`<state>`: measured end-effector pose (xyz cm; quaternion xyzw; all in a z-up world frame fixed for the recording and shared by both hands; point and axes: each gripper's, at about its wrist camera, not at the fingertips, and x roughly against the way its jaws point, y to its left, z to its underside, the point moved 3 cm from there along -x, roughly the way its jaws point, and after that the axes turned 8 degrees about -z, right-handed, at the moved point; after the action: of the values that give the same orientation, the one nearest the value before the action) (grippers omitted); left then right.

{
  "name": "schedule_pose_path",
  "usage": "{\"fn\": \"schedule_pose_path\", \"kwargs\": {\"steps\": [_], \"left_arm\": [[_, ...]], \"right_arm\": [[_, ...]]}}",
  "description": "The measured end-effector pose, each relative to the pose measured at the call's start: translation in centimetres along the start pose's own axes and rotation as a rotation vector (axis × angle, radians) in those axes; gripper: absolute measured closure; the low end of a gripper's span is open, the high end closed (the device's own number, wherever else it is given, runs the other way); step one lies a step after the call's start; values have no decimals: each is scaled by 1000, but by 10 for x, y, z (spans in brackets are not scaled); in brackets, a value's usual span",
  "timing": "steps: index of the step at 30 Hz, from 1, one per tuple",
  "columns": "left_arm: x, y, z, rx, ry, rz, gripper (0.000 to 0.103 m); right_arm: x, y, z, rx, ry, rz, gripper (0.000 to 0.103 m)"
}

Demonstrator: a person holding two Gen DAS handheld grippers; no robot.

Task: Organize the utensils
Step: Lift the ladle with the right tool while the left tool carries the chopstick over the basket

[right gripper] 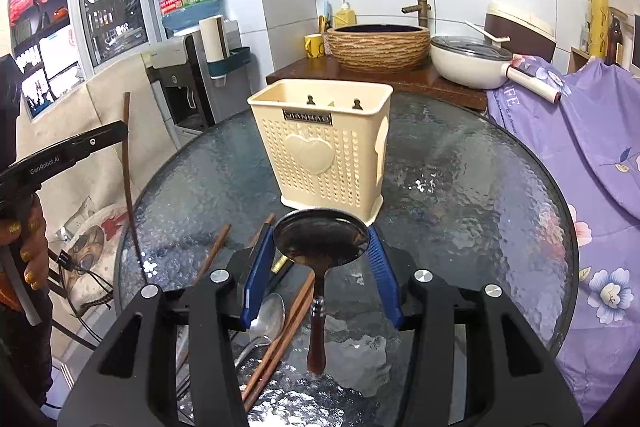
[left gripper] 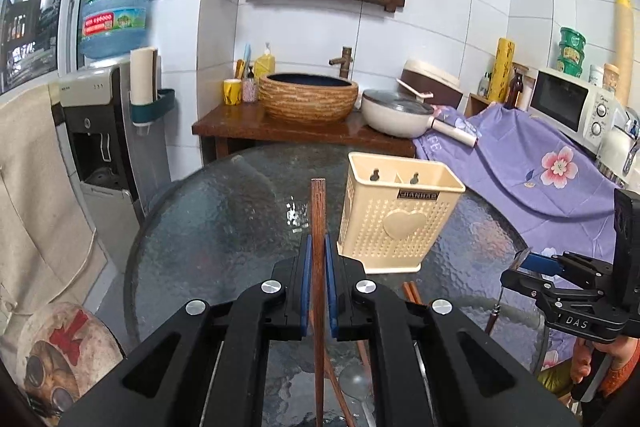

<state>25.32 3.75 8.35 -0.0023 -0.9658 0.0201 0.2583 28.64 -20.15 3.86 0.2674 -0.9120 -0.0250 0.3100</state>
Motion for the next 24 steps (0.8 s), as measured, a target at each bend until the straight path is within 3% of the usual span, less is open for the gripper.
{"fn": "schedule_pose_path", "kwargs": {"steps": [13,24], "left_arm": [[11,-6,-45,5,-59,42,96],[17,-40,-154,17,-122,145,96]], "right_arm": [[12,20,-48,72,-41,-38,56],[37,23,-160,75,-190,-37,56]]}}
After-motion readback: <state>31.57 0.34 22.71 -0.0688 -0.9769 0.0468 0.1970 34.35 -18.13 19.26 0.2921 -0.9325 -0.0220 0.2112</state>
